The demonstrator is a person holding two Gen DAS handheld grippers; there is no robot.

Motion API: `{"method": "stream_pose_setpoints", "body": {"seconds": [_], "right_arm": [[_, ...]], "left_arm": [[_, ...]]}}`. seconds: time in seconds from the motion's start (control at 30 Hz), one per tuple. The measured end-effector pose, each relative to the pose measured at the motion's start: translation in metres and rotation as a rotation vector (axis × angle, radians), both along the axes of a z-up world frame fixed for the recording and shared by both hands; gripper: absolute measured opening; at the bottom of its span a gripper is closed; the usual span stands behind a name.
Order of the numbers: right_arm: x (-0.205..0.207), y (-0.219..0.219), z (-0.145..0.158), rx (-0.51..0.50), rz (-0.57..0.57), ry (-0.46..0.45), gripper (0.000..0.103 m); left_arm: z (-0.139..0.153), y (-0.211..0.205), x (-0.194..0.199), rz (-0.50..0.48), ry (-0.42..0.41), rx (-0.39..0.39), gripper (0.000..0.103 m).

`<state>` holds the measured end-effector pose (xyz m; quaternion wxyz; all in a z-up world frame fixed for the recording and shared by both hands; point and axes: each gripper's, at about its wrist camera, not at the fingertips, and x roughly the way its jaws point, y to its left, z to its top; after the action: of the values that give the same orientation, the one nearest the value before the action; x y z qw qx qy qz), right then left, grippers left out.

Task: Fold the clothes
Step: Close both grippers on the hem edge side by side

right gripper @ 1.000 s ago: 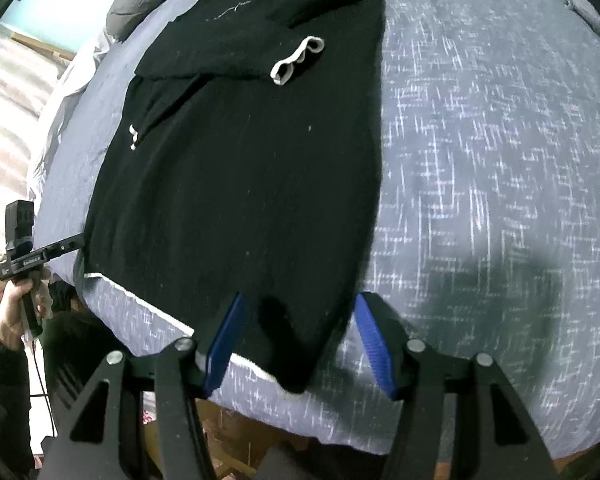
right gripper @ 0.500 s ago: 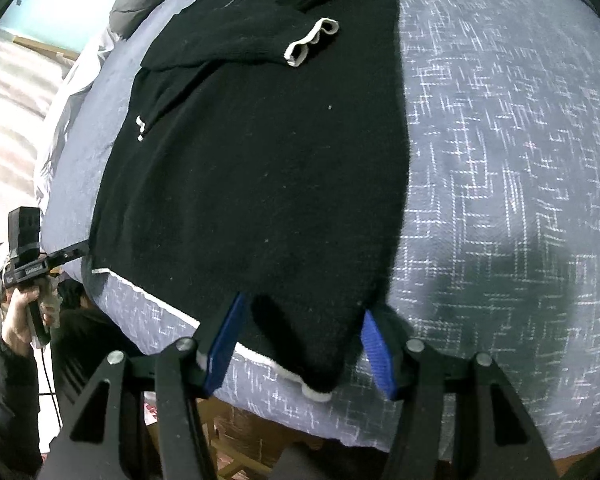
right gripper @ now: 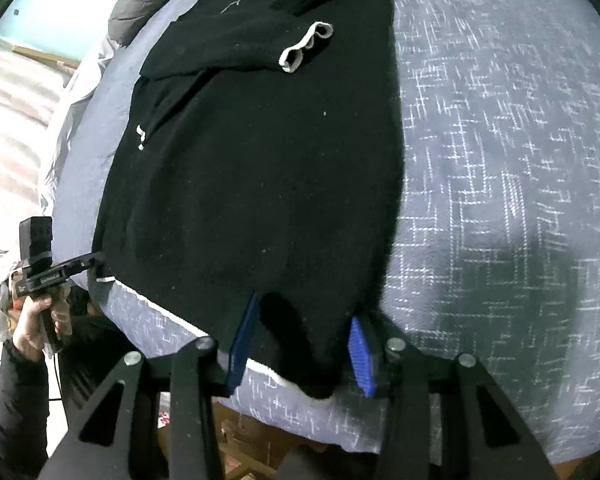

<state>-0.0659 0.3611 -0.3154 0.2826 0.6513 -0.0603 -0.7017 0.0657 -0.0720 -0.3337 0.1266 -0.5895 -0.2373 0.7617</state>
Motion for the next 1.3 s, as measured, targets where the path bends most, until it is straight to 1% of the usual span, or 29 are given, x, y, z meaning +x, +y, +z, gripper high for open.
{"method": "stream_pose_setpoints", "body": {"seconds": [0.13, 0.17, 0.23, 0.27, 0.3, 0.4, 0.5, 0.57, 0.63, 0.67, 0.73, 0.83, 0.97, 1.1, 1.23, 1.3], "right_arm": [[0.0, -0.003, 0.0, -0.009, 0.008, 0.005, 0.045], [0.001, -0.004, 0.001, -0.011, 0.013, 0.008, 0.043], [0.002, -0.007, 0.003, -0.014, 0.027, 0.018, 0.034], [0.003, -0.008, 0.004, -0.015, 0.034, 0.023, 0.019], [0.003, -0.008, 0.004, -0.016, 0.041, 0.028, 0.017], [0.0, -0.007, 0.001, -0.006, 0.044, 0.025, 0.017], [-0.003, -0.007, -0.007, -0.005, 0.027, 0.001, 0.018], [-0.003, -0.009, -0.009, 0.0, 0.029, 0.004, 0.018], [-0.002, -0.009, -0.007, 0.002, 0.039, 0.018, 0.017], [0.0, -0.009, -0.004, 0.001, 0.047, 0.027, 0.013], [0.002, -0.009, 0.001, -0.005, 0.059, 0.045, 0.01], [0.005, -0.008, 0.01, -0.028, 0.067, 0.069, 0.009], [0.013, -0.009, 0.026, -0.07, 0.083, 0.098, 0.008], [0.019, -0.008, 0.044, -0.1, 0.097, 0.13, 0.008], [0.027, -0.008, 0.056, -0.114, 0.113, 0.146, 0.008], [0.035, -0.008, 0.061, -0.118, 0.126, 0.152, 0.008]], "left_arm": [[-0.001, 0.001, 0.0, 0.0, 0.011, 0.019, 0.027], [-0.001, -0.003, 0.001, 0.0, 0.014, 0.023, 0.025], [0.002, -0.003, 0.002, -0.002, 0.027, 0.026, 0.012], [0.005, -0.003, 0.004, -0.005, 0.035, 0.025, 0.011], [0.008, -0.003, 0.005, -0.009, 0.044, 0.024, 0.011], [0.01, -0.004, 0.006, -0.017, 0.043, 0.013, 0.011], [0.004, -0.004, -0.002, -0.016, 0.026, 0.007, 0.011], [0.001, -0.001, -0.005, -0.014, 0.023, 0.004, 0.011], [0.002, -0.001, -0.004, -0.02, 0.03, -0.001, 0.011], [0.003, -0.001, -0.004, -0.024, 0.035, -0.004, 0.011], [0.006, 0.0, -0.002, -0.032, 0.044, -0.012, 0.007], [0.017, -0.001, 0.001, -0.043, 0.07, -0.025, 0.006], [0.039, -0.002, 0.011, -0.065, 0.12, -0.051, 0.006], [0.055, -0.014, 0.02, -0.084, 0.145, -0.063, 0.005], [0.064, 0.0, 0.014, -0.096, 0.166, -0.061, 0.005], [0.076, -0.001, 0.022, -0.112, 0.18, -0.067, 0.005]]}}
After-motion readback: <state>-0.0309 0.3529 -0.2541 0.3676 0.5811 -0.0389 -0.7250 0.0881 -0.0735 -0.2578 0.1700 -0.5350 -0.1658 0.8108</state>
